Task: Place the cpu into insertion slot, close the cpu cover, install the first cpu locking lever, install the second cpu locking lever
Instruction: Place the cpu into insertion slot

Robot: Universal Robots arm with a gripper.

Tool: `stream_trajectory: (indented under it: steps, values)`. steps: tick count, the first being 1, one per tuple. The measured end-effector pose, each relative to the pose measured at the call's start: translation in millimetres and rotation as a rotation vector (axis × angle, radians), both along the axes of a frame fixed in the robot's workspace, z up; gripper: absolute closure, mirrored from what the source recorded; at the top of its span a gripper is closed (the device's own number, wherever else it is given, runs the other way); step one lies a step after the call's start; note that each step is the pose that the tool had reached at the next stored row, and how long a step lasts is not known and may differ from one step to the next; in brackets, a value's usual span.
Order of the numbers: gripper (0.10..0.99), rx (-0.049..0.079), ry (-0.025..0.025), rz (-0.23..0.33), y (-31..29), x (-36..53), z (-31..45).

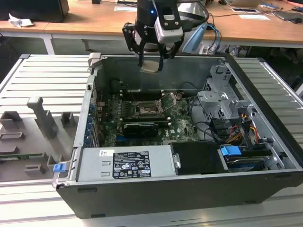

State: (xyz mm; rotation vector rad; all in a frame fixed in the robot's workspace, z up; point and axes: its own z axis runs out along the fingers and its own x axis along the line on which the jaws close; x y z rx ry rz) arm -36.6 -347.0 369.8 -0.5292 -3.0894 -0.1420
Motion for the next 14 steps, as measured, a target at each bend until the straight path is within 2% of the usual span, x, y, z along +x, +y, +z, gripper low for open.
stream_trajectory:
  steps: [5,8,14]
  values:
    - [0.545,0.000,0.0000,-0.161,0.0,0.0,-1.7]
    - [0.545,0.000,0.0000,-0.214,0.0,0.0,-2.1]
    - [0.545,0.000,0.0000,-0.274,0.0,0.0,-2.9]
